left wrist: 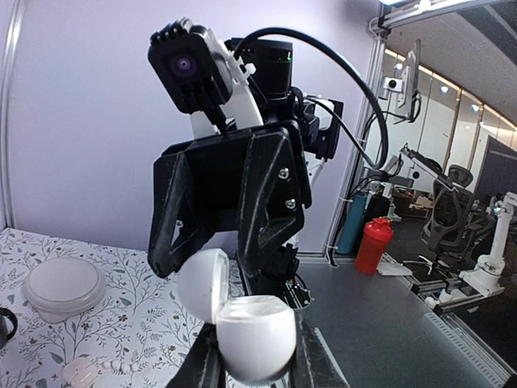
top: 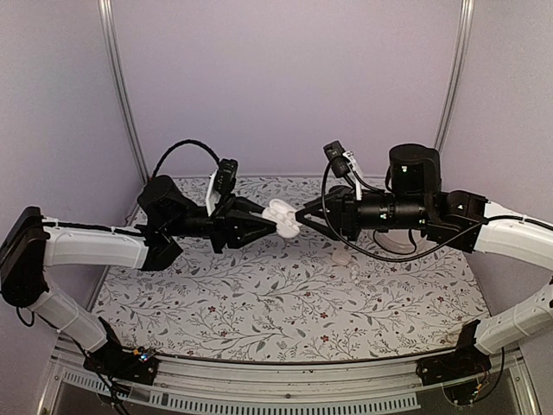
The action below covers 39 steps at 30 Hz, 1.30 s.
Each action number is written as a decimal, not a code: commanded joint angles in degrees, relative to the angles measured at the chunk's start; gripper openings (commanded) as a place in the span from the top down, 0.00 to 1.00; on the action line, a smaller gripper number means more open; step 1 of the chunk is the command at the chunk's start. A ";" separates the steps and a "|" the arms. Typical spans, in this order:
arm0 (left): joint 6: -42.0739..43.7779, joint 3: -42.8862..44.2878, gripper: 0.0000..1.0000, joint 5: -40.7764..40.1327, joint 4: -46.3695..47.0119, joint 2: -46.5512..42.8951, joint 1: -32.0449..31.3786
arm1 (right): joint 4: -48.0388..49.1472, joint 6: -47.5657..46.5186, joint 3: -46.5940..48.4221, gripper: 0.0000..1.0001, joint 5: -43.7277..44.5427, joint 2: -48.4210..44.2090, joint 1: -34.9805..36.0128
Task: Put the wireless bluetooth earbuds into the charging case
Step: Open the charging case, then pass from the left arm to the right
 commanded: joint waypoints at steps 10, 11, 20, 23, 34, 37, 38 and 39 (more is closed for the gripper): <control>3.60 -0.06 1.00 -2.64 -1.34 -1.92 -0.63 | 1.92 2.45 0.79 0.51 -3.38 -0.31 -0.20; 3.77 -0.32 1.00 -2.68 -1.00 -2.01 -0.60 | 1.91 2.66 0.81 0.52 -3.38 -0.20 -0.16; 2.75 0.44 1.00 -0.84 -0.01 -1.21 -0.71 | 3.16 2.89 1.50 0.72 -6.14 1.70 -0.23; 2.42 0.10 1.00 -0.78 0.28 -1.43 -0.71 | 2.94 2.93 1.72 0.76 -6.31 1.89 -0.19; 1.35 0.12 1.00 0.73 0.27 -1.31 -0.74 | 3.39 3.07 1.65 0.95 -5.10 1.27 -0.19; 1.33 0.15 0.84 0.52 -0.32 -1.22 -0.76 | 2.62 2.28 1.89 0.96 -4.64 1.16 -0.17; 1.40 0.16 0.77 0.41 -0.67 -1.26 -0.71 | 2.30 2.00 2.04 0.97 -4.59 1.05 -0.22; 1.57 0.23 0.72 0.26 -1.23 -1.20 -0.67 | 1.95 1.61 2.24 0.97 -4.46 0.96 -0.17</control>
